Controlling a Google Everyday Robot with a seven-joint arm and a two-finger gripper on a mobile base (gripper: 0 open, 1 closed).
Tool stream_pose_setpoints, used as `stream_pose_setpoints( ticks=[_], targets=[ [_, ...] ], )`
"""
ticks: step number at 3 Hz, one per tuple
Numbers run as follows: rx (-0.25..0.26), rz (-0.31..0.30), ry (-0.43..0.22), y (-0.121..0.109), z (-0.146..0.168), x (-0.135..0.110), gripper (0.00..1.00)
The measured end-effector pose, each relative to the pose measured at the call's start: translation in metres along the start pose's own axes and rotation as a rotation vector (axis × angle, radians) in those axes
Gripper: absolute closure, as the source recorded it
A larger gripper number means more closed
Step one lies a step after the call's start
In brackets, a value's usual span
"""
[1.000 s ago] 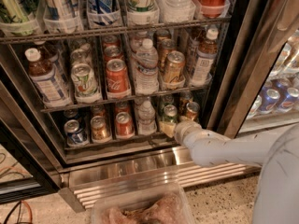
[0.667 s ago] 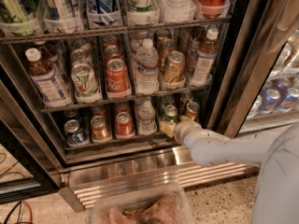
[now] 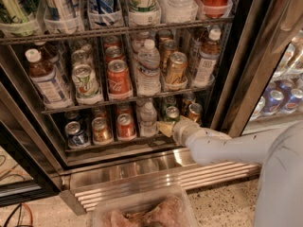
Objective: Pick green can from bottom shelf of fridge
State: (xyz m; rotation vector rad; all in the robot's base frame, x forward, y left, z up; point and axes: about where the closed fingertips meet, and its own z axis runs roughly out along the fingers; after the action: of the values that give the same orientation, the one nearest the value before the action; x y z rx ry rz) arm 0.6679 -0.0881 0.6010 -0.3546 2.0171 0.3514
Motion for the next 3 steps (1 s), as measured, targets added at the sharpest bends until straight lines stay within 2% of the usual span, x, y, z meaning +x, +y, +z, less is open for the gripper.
stream_pose_setpoints(
  ticks=[1,3],
  targets=[
    [-0.017,-0.007,-0.01,0.002,0.007,-0.006,0.32],
    [0.011,-0.011,-0.04,-0.013,0.018,-0.019,0.34]
  ],
)
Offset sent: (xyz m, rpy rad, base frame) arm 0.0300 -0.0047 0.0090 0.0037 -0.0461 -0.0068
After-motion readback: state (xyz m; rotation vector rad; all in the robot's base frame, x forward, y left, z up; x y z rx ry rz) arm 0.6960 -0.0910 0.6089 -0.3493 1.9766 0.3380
